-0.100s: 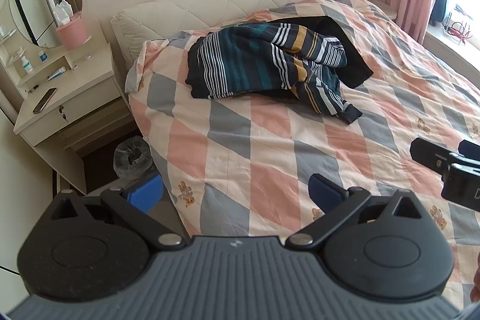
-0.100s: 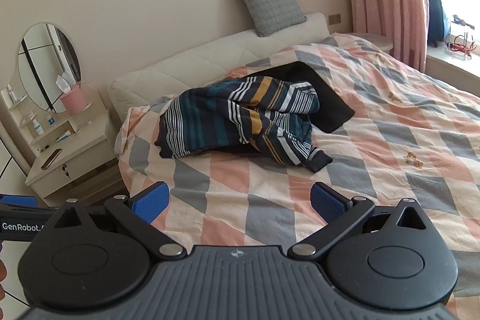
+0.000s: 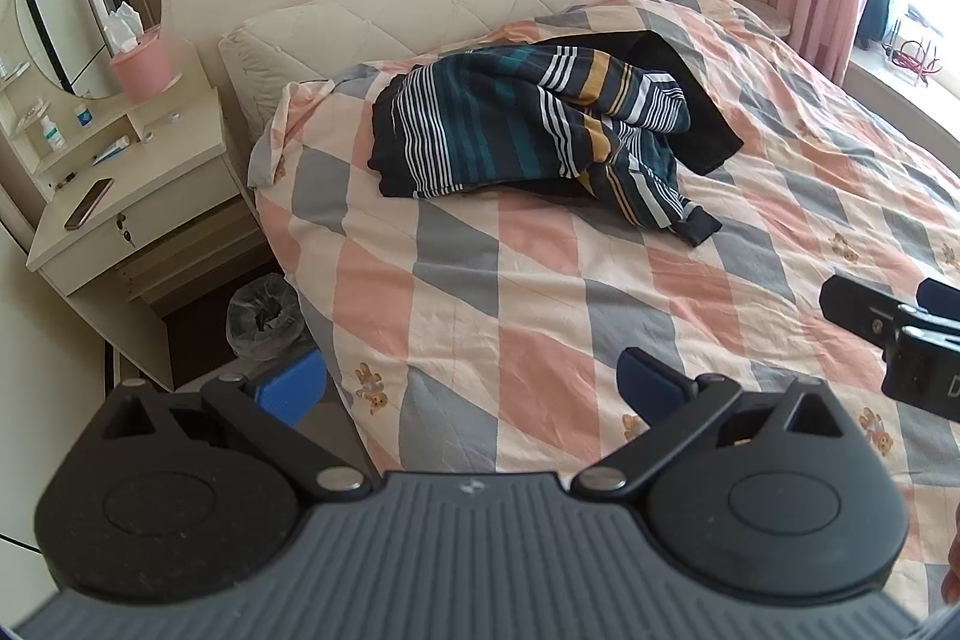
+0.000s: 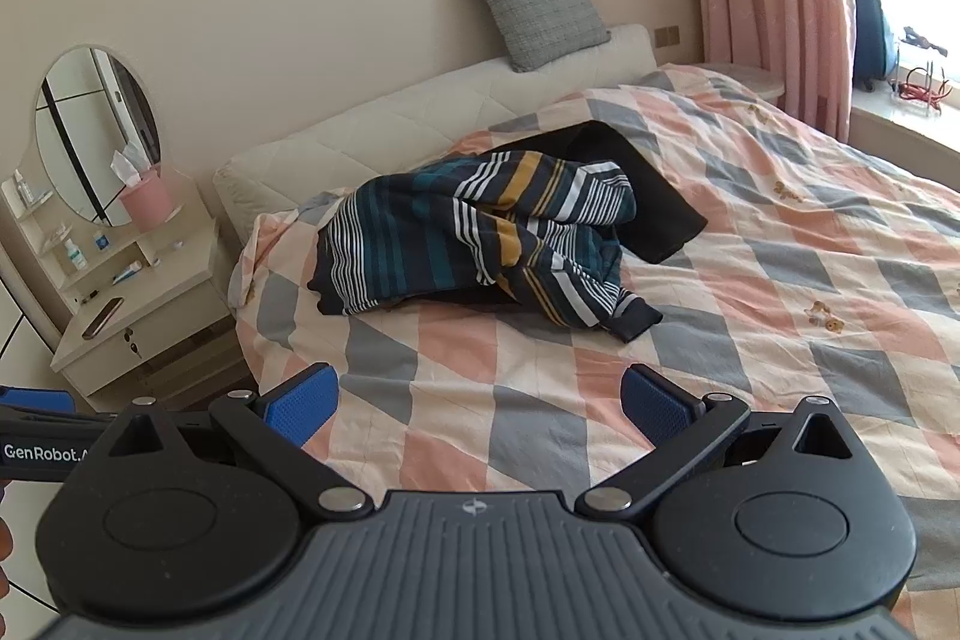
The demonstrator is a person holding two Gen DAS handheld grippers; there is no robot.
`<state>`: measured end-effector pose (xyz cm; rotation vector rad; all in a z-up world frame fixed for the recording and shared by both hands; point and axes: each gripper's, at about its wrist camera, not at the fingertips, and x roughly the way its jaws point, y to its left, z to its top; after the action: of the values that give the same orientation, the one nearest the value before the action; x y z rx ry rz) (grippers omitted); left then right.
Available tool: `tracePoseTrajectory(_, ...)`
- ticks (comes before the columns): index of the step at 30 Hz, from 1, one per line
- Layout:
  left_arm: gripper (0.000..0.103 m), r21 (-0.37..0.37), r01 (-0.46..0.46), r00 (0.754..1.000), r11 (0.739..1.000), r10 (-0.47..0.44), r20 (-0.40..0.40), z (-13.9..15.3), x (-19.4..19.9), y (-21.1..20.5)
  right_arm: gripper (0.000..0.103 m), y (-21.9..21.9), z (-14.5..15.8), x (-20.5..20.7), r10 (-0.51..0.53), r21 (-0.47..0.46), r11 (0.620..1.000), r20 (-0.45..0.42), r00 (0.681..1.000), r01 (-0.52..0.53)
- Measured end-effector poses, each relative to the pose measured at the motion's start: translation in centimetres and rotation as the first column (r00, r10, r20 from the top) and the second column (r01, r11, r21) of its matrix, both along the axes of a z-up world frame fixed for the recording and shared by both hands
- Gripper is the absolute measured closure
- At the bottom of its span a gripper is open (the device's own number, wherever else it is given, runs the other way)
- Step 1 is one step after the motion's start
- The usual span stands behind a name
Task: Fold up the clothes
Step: 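Move both tools toward the crumpled striped sweater on the bed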
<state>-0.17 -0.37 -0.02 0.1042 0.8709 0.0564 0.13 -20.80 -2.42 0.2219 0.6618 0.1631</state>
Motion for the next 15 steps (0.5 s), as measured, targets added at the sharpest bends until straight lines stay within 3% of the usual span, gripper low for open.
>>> tracePoseTrajectory(15, 0.001, -0.011, 0.017, 0.999, 1.0, -0.018, -0.035, -0.8, -0.8, 0.6, 0.0, 0.5, -0.1, -0.7, 0.008, 0.0, 1.0, 0.014, 1.0, -0.008)
